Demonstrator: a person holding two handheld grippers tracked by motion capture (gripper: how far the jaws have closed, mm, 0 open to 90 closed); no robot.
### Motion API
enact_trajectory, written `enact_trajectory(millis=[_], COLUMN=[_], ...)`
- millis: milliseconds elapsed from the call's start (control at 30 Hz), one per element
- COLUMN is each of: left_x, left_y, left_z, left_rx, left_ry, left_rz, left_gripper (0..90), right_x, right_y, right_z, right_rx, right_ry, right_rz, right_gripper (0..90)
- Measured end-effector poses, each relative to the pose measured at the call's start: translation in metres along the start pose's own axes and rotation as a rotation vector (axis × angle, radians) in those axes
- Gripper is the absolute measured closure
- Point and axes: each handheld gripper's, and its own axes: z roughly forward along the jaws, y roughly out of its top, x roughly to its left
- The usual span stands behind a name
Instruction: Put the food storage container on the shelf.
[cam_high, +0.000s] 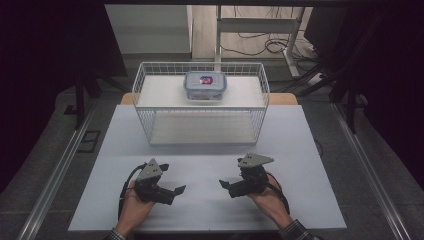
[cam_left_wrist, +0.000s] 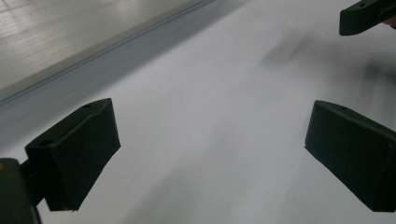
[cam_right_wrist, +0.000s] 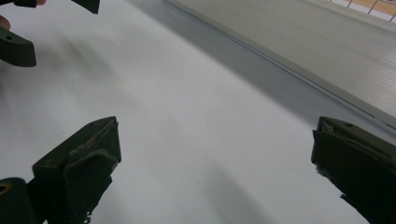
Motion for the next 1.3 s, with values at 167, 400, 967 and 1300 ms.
enact_trajectory(millis=[167,400,967,1300], left_x=[0.000,-0.001,0.001,0.002], left_y=[-0.005,-0.013,-0.032,-0.040], left_z=[-0.006,-0.016,-0.042,-0.057], left_rx=[0.006,0.019,0.041,0.038], left_ry=[0.009,0.025,0.080,0.103], left_rz=[-0.008,-0.014,-0.032,-0.043], left_gripper=[2.4,2.5,2.8,2.9], right_x=[0.002,0.002,-0.006,-0.009], right_y=[-0.004,-0.012,-0.030,-0.039], right_z=[-0.004,-0.012,-0.033,-0.048], right_rx=[0.007,0.019,0.038,0.028], right_ry=[-0.003,-0.009,-0.046,-0.083], right_rz=[-0.003,0.005,0.028,0.032], right_gripper=[1.0,0.9,0.0,0.0])
